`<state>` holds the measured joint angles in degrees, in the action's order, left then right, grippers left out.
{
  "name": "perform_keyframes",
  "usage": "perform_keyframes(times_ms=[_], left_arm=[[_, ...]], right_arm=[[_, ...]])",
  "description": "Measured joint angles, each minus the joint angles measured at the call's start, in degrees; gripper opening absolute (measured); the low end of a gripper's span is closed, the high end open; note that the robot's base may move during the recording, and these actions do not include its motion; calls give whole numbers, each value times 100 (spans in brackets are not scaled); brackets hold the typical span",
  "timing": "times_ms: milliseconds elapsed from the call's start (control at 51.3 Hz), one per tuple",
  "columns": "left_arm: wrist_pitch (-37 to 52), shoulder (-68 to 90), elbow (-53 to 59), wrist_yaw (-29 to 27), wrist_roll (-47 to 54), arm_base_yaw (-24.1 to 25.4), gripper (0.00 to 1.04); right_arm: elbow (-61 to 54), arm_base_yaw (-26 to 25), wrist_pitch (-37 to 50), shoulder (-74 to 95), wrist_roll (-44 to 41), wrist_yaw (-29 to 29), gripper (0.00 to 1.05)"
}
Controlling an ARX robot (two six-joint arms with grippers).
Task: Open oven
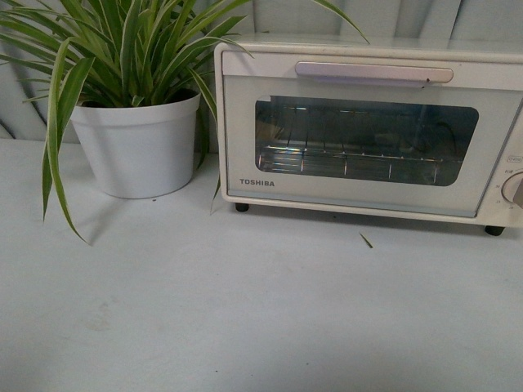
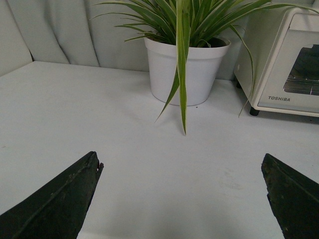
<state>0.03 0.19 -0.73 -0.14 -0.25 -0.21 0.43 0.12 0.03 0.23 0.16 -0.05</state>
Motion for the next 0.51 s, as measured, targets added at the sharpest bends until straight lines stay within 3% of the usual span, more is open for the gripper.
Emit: perform_keyframes(times_ms=[507], left_arm=[[0,0,0,0,0,0,98]], right_arm=[[0,2,0,0,2,-2,95]])
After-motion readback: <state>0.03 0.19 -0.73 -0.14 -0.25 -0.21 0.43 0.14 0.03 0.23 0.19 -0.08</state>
